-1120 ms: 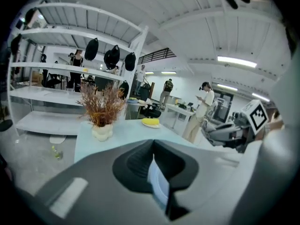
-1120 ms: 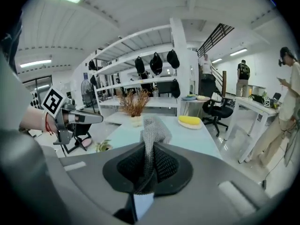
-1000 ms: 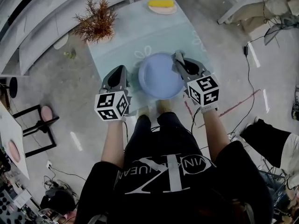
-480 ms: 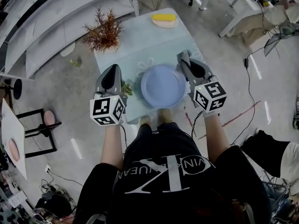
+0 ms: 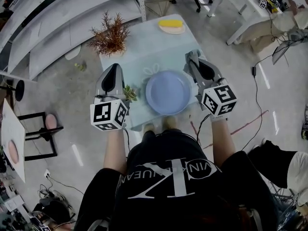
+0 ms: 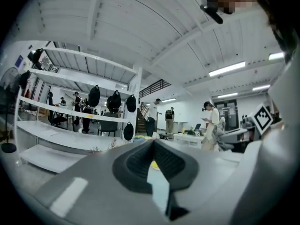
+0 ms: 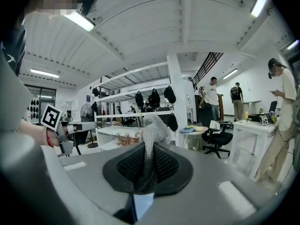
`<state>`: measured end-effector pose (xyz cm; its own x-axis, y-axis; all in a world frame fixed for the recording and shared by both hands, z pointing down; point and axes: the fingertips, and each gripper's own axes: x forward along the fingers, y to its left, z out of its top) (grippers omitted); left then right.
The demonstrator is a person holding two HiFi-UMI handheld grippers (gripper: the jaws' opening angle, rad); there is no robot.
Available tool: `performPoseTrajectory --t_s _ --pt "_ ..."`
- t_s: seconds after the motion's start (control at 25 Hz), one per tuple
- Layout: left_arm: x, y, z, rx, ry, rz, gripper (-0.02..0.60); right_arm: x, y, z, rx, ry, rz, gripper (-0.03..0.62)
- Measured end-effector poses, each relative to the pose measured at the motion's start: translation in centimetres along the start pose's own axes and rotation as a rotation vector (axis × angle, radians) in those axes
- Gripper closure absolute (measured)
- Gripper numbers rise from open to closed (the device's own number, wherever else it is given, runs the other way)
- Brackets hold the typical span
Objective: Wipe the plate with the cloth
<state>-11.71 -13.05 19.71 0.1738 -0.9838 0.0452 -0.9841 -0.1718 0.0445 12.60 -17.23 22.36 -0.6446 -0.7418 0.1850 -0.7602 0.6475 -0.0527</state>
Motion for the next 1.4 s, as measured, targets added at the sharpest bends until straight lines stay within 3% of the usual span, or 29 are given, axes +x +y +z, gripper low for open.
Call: performPoseTrajectory --t_s 0.64,1.4 --pt "-1.1 1.9 0.5 0.016 -0.028 0.041 0.581 1.2 0.2 1.3 0.000 -0.046 0.006 0.557" --pt "-0.3 2.6 1.2 0.019 -0.032 0.038 0.581 1.6 0.0 1.6 0.008 -0.053 0.003 0.557"
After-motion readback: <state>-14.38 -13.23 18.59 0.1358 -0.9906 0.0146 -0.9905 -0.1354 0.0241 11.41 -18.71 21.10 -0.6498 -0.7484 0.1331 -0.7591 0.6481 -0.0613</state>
